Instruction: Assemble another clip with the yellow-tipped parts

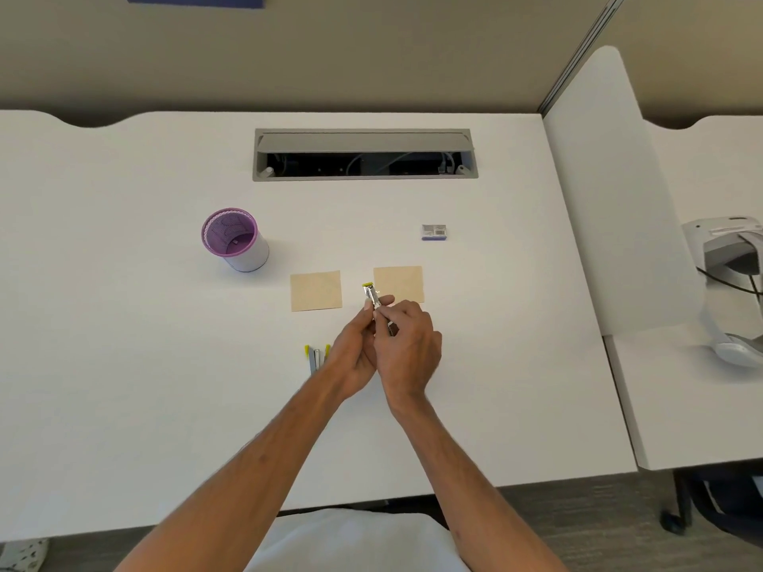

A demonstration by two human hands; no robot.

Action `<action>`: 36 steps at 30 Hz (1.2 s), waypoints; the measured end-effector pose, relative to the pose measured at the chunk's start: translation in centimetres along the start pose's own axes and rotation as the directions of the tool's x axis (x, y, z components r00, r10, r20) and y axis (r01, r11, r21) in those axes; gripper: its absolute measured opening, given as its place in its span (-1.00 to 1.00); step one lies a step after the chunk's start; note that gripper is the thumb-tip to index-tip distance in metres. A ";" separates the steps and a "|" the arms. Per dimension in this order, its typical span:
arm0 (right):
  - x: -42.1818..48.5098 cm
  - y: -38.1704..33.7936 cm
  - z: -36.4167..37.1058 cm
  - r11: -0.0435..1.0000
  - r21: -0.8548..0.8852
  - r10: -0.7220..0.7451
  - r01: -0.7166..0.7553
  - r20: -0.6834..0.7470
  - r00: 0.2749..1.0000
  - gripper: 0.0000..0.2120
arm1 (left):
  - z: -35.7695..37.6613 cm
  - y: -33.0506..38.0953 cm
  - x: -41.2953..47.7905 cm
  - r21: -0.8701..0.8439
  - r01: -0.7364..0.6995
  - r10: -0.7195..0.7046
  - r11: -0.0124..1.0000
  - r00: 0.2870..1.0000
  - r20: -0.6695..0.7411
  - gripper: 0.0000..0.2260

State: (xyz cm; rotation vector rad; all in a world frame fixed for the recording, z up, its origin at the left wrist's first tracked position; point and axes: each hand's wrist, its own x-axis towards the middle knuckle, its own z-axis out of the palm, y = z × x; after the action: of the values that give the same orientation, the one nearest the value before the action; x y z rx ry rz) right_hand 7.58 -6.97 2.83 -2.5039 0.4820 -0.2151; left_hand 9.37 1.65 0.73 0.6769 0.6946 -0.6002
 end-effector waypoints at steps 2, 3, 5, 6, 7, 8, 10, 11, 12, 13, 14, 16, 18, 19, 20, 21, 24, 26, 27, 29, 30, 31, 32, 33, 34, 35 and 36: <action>-0.3 0.3 0.0 0.999 -0.022 -0.028 0.028 0.007 1.000 -0.91 | -0.3 -0.2 0.2 0.014 0.000 0.000 1.000 1.000 -0.007 -0.61; -0.4 0.4 0.0 0.999 -0.026 -0.034 0.034 0.017 0.999 -0.89 | -0.4 -0.3 0.3 0.024 0.002 -0.002 1.000 1.000 -0.005 -0.61; -0.5 0.6 0.1 1.000 -0.001 -0.024 0.024 0.036 0.999 -0.83 | -0.4 -0.5 0.3 0.050 0.009 -0.009 0.999 1.000 0.005 -0.61; -0.5 0.6 0.1 1.000 0.027 -0.011 0.009 0.047 0.999 -0.82 | -0.3 -0.6 0.2 0.062 0.014 -0.015 0.998 1.000 0.011 -0.61; -0.4 0.7 0.1 0.998 0.060 0.003 -0.006 0.060 0.998 -0.80 | -0.3 -0.6 0.2 0.071 0.018 -0.019 0.997 1.000 0.017 -0.61; -0.4 0.7 0.1 0.996 0.090 0.010 -0.016 0.072 0.997 -0.80 | -0.2 -0.6 0.2 0.077 0.020 -0.021 0.997 1.000 0.018 -0.61; -0.3 0.8 0.1 0.992 0.128 0.003 -0.015 0.093 0.996 -0.77 | -0.1 -0.5 0.3 0.087 0.016 -0.017 0.996 1.000 0.011 -0.61; -0.3 0.9 0.0 0.991 0.134 -0.005 -0.008 0.100 0.995 -0.76 | -0.1 -0.4 0.4 0.089 0.014 -0.015 0.996 1.000 0.015 -0.61; -0.3 1.0 -0.1 0.991 0.137 -0.012 -0.003 0.109 0.994 -0.75 | 0.0 -0.4 0.4 0.090 0.012 -0.014 0.996 1.000 0.020 -0.61; -0.2 1.2 -0.1 0.990 0.140 -0.016 0.000 0.118 0.993 -0.74 | 0.1 -0.3 0.4 0.092 0.010 -0.012 0.996 1.000 0.023 -0.61; -0.1 1.3 -0.2 0.990 0.143 -0.019 0.000 0.129 0.991 -0.73 | 0.1 -0.3 0.4 0.097 0.008 -0.010 0.995 1.000 0.025 -0.61; 0.2 1.4 -0.4 0.989 0.146 -0.024 0.000 0.162 0.987 -0.70 | 0.2 -0.3 0.5 0.110 0.006 -0.009 0.994 0.999 0.031 -0.61; 0.4 1.4 -0.6 0.989 0.149 -0.034 0.004 0.195 0.980 -0.65 | 0.3 -0.3 0.5 0.116 0.013 -0.018 0.993 0.999 0.039 -0.59; 0.6 1.4 -0.8 0.988 0.157 -0.037 0.005 0.204 0.978 -0.64 | 0.3 -0.3 0.5 0.114 0.014 -0.019 0.993 0.999 0.048 -0.59; 0.7 1.4 -1.0 0.986 0.169 -0.040 0.004 0.208 0.977 -0.65 | 0.3 -0.4 0.5 0.110 0.010 -0.017 0.994 0.998 0.059 -0.60; 0.7 1.3 -1.2 0.983 0.185 -0.045 0.006 0.210 0.977 -0.65 | 0.3 -0.3 0.4 0.099 0.006 -0.013 0.995 0.998 0.068 -0.60; 0.8 1.5 -2.2 0.970 0.243 -0.081 0.025 0.225 0.971 -0.56 | 0.4 -0.2 0.4 0.085 -0.010 0.003 0.996 0.997 0.076 -0.63; 0.8 1.9 -3.1 0.958 0.283 -0.113 0.050 0.211 0.971 -0.53 | 0.4 0.0 0.5 0.094 -0.021 0.015 0.995 0.998 0.066 -0.61; 0.8 2.3 -3.5 0.954 0.288 -0.139 0.078 0.199 0.970 -0.60 | 0.2 0.1 0.5 0.100 -0.021 0.015 0.995 0.998 0.061 -0.59; 0.7 3.0 -4.0 0.952 0.257 -0.220 0.169 0.183 0.958 -0.78 | -0.2 0.1 0.6 0.121 -0.028 0.021 0.992 0.998 0.055 -0.58; 0.7 3.3 -4.2 0.948 0.229 -0.265 0.222 0.177 0.948 -0.84 | -0.3 0.1 0.6 0.136 -0.036 0.028 0.990 0.998 0.064 -0.58; 0.7 3.5 -4.3 0.941 0.196 -0.310 0.276 0.171 0.935 -0.88 | -0.3 0.1 0.6 0.147 -0.044 0.034 0.988 0.997 0.074 -0.58; 0.9 3.7 -4.4 0.932 0.158 -0.352 0.327 0.164 0.922 -0.91 | -0.3 0.0 0.5 0.151 -0.047 0.036 0.987 0.996 0.078 -0.59; 1.0 3.7 -4.4 0.920 0.117 -0.389 0.374 0.158 0.908 -0.94 | -0.3 -0.2 0.5 0.146 -0.046 0.035 0.988 0.997 0.073 -0.60; 1.2 3.7 -4.3 0.909 0.077 -0.418 0.411 0.152 0.896 -0.94 | -0.3 -0.4 0.4 0.138 -0.042 0.034 0.990 0.997 0.064 -0.61; 1.3 3.8 -4.2 0.898 0.044 -0.439 0.438 0.145 0.886 -0.93 | -0.3 -0.6 0.4 0.129 -0.039 0.032 0.991 0.998 0.053 -0.62; 1.4 3.8 -4.1 0.888 0.021 -0.457 0.459 0.136 0.879 -0.93 | -0.4 -0.8 0.3 0.126 -0.038 0.033 0.991 0.999 0.041 -0.63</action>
State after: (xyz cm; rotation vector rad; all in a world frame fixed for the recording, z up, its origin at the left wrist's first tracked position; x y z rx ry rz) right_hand 6.73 -12.52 4.13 -2.5878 -0.1777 -0.2165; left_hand 8.92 1.36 0.00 0.7925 0.6108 -0.6267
